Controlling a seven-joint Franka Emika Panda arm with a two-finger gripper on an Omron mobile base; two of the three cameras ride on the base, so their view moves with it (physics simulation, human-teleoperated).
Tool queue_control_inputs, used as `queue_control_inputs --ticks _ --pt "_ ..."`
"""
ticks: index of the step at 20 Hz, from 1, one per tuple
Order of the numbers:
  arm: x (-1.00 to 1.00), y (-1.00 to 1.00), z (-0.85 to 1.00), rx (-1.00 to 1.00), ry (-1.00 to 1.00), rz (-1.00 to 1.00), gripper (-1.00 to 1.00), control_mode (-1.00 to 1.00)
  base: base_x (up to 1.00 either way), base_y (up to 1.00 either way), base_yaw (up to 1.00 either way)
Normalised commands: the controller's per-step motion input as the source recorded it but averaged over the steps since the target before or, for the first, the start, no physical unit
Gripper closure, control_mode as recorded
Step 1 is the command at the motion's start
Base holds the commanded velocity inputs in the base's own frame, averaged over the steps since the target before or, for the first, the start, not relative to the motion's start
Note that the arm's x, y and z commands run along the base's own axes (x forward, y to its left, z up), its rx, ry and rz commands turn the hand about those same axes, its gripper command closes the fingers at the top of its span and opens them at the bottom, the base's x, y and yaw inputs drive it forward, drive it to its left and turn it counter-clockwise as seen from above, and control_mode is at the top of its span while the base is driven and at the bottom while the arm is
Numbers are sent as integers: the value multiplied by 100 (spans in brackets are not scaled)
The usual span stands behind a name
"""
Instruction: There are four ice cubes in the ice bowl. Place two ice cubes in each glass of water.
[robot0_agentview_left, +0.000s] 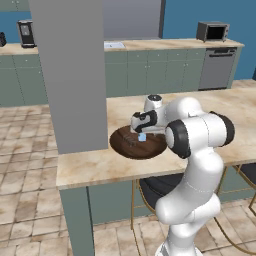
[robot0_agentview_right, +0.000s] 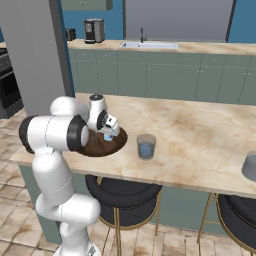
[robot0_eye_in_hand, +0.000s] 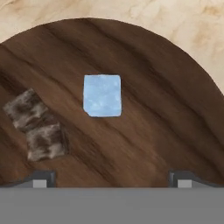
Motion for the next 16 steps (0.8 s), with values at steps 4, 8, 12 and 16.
queue_control_inputs --ticks 4,8,12,16 --pt "21 3 -13 -4 2 0 -100 -100 0 0 0" --pt "26 0 -10 -1 0 0 -100 -100 0 0 0" --pt "32 0 -14 0 0 0 -100 -100 0 0 0" --pt "22 0 -20 -1 2 0 -100 -100 0 0 0"
